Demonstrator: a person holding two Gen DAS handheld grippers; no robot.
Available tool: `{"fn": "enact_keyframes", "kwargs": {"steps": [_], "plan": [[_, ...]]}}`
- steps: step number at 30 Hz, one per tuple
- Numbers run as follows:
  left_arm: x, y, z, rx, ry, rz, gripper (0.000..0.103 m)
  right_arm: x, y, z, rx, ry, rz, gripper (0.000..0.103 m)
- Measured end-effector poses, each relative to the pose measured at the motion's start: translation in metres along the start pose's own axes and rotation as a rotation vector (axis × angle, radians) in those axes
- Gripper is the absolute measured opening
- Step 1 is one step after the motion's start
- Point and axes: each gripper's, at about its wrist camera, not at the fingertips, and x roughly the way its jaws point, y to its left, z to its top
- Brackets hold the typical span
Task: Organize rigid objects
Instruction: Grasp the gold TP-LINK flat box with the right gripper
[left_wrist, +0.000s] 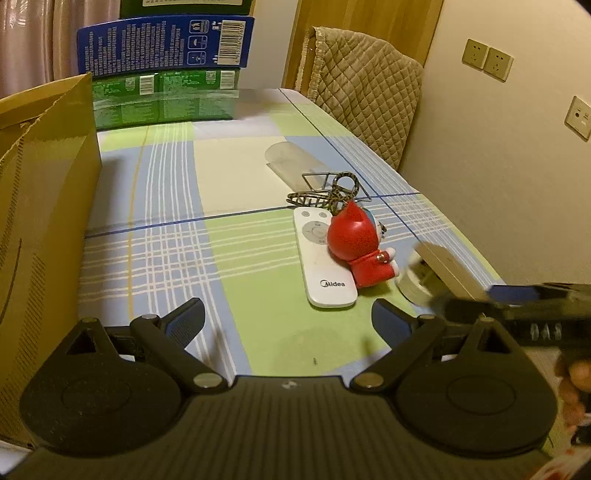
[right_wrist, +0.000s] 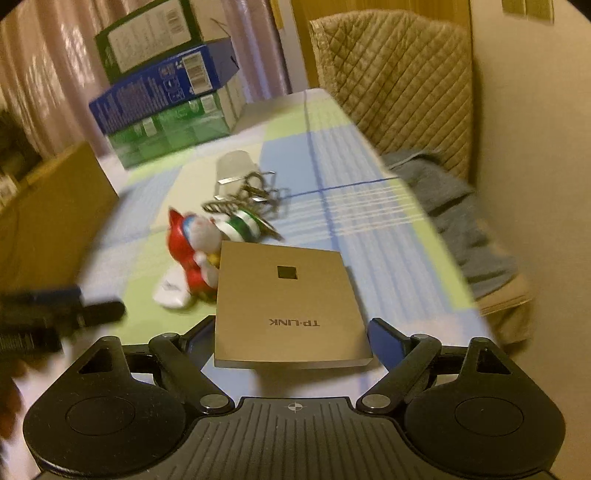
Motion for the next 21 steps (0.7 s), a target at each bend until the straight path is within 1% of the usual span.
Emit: {"fn": "enact_keyframes", "kwargs": {"steps": [2,4,7,11,15,16,21], "plan": [[0.001,-0.001,-0.001,0.000,0.003,-0.005,0.095,-0.007,0.004,-0.009,-0.065,-0.002,-0.040,0.084],[0.001,-0.003,-0.002,0.002,0.003,-0.013,0.095,-0.011,0.003,-0.016,-0.064,-0.007,-0.022,0.084],[0.000,-0.004,-0.003,0.008,0.001,-0.023,0.095,-0.012,-0.001,-0.020,-0.035,-0.019,-0.004,0.086],[0.002,-0.003,-0.003,0.005,0.007,-0.032,0.095,-0.005,-0.004,-0.015,0.009,-0.018,0.012,0.088],[0.003,-0.003,-0.004,0.006,0.010,-0.037,0.095,-0.001,-0.020,-0.010,0.121,0.004,0.054,0.088],[0.003,-0.003,-0.004,0.006,0.011,-0.037,0.095,-0.001,-0.023,-0.009,0.144,-0.007,0.068,0.088],[0.003,-0.004,-0.006,0.011,0.015,-0.036,0.095,-0.002,-0.023,-0.006,0.142,0.002,0.093,0.085]]}}
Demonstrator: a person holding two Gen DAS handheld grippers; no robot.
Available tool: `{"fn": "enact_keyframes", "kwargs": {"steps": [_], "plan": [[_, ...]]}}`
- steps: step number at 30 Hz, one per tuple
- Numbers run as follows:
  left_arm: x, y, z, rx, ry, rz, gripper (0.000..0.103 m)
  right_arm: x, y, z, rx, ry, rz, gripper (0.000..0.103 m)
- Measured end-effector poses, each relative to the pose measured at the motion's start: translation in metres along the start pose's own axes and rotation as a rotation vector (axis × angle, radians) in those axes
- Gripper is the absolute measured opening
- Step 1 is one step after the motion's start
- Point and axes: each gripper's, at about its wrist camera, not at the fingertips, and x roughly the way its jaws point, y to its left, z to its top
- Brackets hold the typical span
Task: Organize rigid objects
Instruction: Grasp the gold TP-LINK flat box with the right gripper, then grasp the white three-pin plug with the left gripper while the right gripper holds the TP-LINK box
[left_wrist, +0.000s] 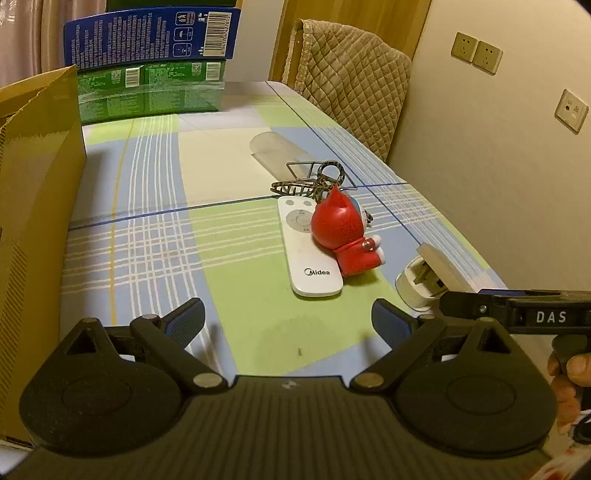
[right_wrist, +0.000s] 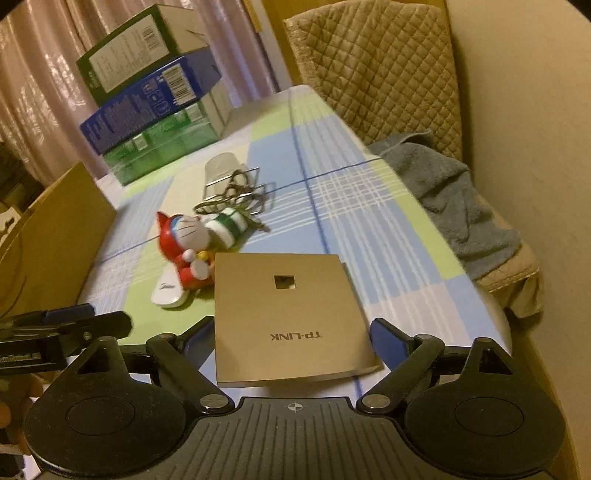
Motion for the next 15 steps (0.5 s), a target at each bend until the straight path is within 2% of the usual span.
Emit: {"fn": "enact_keyframes", "kwargs": {"steps": [4,7,8,9,11,15], "plan": [[-0.002,0.001,-0.001,-0.002,-0.003,0.000,0.095,-0.006,0.010,-0.004,-0.030,-0.017,0.007,0.084],[-0.005,0.002,-0.002,-0.006,-0.003,0.003,0.095,-0.016,0.013,-0.004,-0.046,-0.076,-0.047,0.083],[-0.005,0.002,-0.003,-0.007,-0.003,0.002,0.095,-0.018,0.013,-0.003,-0.055,-0.091,-0.074,0.077],[-0.005,0.003,-0.003,-0.009,-0.003,0.000,0.095,-0.020,0.012,-0.002,-0.072,-0.103,-0.097,0.045],[-0.006,0.002,-0.003,-0.009,-0.004,-0.004,0.095,-0.018,0.014,0.000,-0.161,-0.107,-0.177,0.042],[-0.007,0.002,-0.002,-0.013,-0.012,-0.013,0.095,-0.013,0.014,0.001,-0.202,-0.086,-0.177,0.042]]}}
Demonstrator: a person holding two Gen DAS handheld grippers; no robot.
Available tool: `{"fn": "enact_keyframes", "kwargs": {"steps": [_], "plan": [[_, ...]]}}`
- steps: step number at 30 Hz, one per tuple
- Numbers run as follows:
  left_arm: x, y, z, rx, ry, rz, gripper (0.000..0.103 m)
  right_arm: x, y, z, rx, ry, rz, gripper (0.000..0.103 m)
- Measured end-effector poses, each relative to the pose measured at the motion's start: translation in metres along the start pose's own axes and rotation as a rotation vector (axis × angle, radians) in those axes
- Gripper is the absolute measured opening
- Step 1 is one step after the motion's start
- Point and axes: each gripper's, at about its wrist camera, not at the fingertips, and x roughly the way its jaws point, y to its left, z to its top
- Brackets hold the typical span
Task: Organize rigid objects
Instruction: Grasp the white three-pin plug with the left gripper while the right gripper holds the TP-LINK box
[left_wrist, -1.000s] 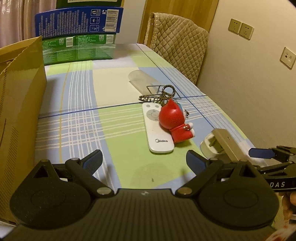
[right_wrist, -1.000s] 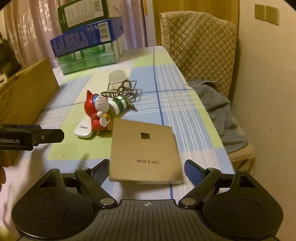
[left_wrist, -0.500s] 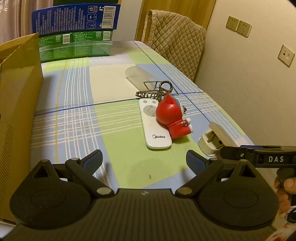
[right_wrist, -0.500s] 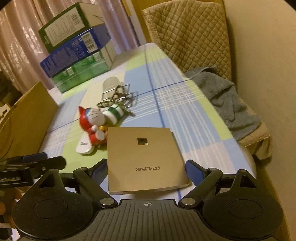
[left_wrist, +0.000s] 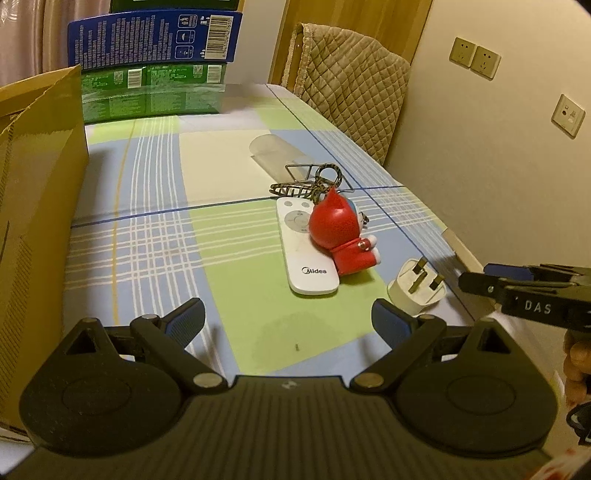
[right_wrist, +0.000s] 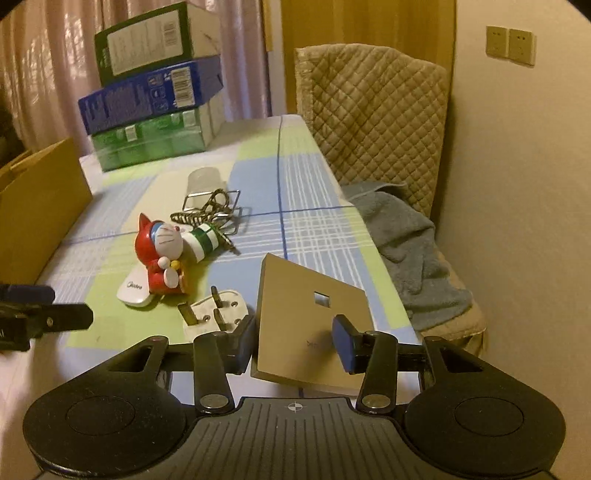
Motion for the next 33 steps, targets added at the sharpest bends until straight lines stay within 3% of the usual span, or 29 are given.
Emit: {"fn": "enact_keyframes", "kwargs": {"steps": [4,11,12,13,15,21,24,31,33], "plan": [[0.000,0.000,0.000,-0.004,0.000,0.000,0.095,0.004,-0.003,-0.005,0.034,0.042,0.081,0.042],[0.001,-0.001,-0.002,-0.002,0.005,-0.005,0.095,-0.001,0.008,-0.009,-0.032,0.022,0.066,0.045],[0.001,-0.001,-0.002,-0.001,0.005,-0.008,0.095,-0.001,0.007,-0.008,-0.025,0.015,0.062,0.055],[0.000,-0.001,-0.002,0.001,0.005,-0.009,0.095,-0.001,0.004,-0.007,-0.013,0.012,0.060,0.071],[0.000,-0.001,-0.003,0.002,0.004,-0.010,0.095,-0.002,0.000,-0.006,0.006,0.005,0.070,0.085],[0.002,-0.001,-0.003,0.000,0.007,-0.010,0.095,0.010,-0.027,-0.005,0.085,0.057,0.080,0.085],[0.002,-0.002,-0.003,0.004,0.008,-0.012,0.095,0.018,-0.039,-0.006,0.154,0.087,0.129,0.084],[0.002,-0.003,-0.005,0.010,0.013,-0.013,0.095,0.017,-0.027,-0.007,0.085,0.087,0.091,0.083],[0.002,-0.002,-0.005,0.007,0.014,-0.012,0.095,0.018,-0.025,-0.007,0.058,0.071,0.043,0.083]]}}
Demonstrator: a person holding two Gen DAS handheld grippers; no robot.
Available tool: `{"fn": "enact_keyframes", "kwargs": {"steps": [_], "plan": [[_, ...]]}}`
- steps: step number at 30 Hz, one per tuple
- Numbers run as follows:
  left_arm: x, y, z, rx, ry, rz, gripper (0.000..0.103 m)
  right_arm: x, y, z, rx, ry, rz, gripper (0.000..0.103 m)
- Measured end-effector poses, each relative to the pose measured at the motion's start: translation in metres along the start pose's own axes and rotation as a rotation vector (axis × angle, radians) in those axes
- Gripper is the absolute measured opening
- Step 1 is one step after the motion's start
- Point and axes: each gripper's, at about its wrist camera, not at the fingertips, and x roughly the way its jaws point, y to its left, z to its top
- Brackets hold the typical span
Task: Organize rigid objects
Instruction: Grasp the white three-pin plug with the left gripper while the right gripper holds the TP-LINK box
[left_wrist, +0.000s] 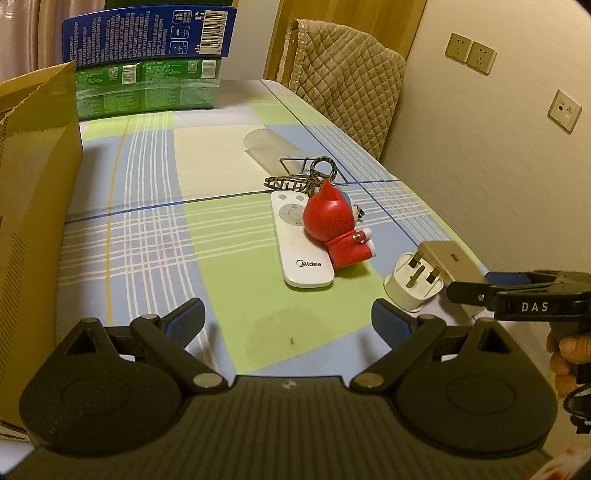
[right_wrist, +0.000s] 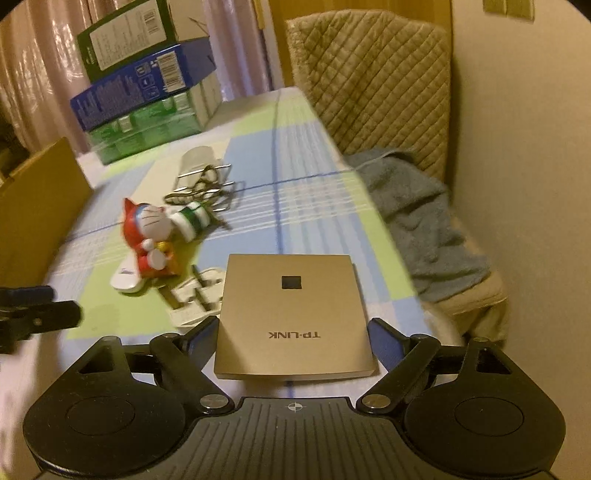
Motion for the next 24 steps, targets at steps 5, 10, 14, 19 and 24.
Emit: {"fn": "enact_keyframes", "kwargs": {"steps": [5,10,14,19,24], "plan": [[0.000,-0.001,0.001,-0.002,-0.002,-0.011,0.095,0.009,0.014,-0.005,-0.175,0.032,-0.095,0.083],[-0.002,-0.003,0.001,0.027,-0.012,-0.032,0.095,0.005,0.033,-0.010,-0.209,0.014,0.036,0.083],[-0.002,-0.005,-0.001,0.081,-0.006,-0.061,0.095,0.006,0.054,-0.015,-0.277,0.038,0.204,0.083],[0.005,-0.010,-0.010,0.098,0.037,-0.107,0.081,0.005,0.050,-0.016,-0.253,0.010,0.138,0.083],[0.011,-0.029,-0.018,0.209,0.032,-0.112,0.065,0.003,0.038,-0.025,-0.242,0.025,0.122,0.083]]}}
